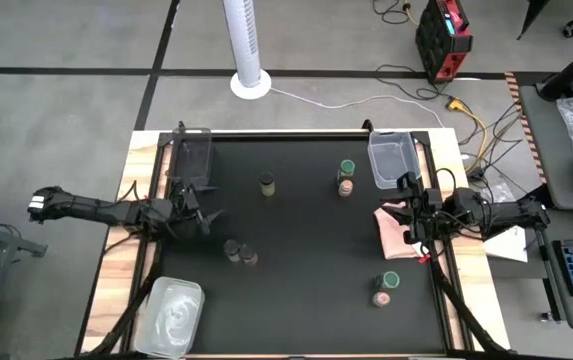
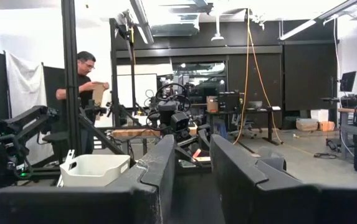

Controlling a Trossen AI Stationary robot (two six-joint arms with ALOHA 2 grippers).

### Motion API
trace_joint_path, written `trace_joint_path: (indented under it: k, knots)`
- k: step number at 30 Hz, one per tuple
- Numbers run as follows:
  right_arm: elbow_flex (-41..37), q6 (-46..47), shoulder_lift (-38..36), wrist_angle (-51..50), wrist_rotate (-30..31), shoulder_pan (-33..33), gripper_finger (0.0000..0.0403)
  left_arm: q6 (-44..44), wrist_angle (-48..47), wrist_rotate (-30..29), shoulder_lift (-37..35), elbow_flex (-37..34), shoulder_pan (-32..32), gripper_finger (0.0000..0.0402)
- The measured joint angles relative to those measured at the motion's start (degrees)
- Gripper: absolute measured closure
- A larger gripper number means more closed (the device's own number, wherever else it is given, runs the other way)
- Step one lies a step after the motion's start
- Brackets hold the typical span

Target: Sort spices by type

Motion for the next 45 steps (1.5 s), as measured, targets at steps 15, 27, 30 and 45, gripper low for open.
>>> trace_joint_path:
  k: [15, 27, 30, 45]
  knots:
    - [0.0, 0.0, 0.0, 0.0, 0.0, 0.0, 0.0341, 0.0, 0.0, 0.0, 0.0, 0.0, 0.0, 0.0082]
    - [0.0, 0.0, 0.0, 0.0, 0.0, 0.0, 0.0331, 0.0, 0.0, 0.0, 0.0, 0.0, 0.0, 0.0082]
    - [0.0, 0.0, 0.0, 0.0, 0.0, 0.0, 0.0324, -0.2, 0.7, 0.0, 0.0, 0.0, 0.0, 0.0082]
    - [0.1, -0.2, 0.2, 0.9, -0.7, 0.2, 0.0313, 6.2, 4.3, -9.3, 0.0, 0.0, 0.1, 0.0082]
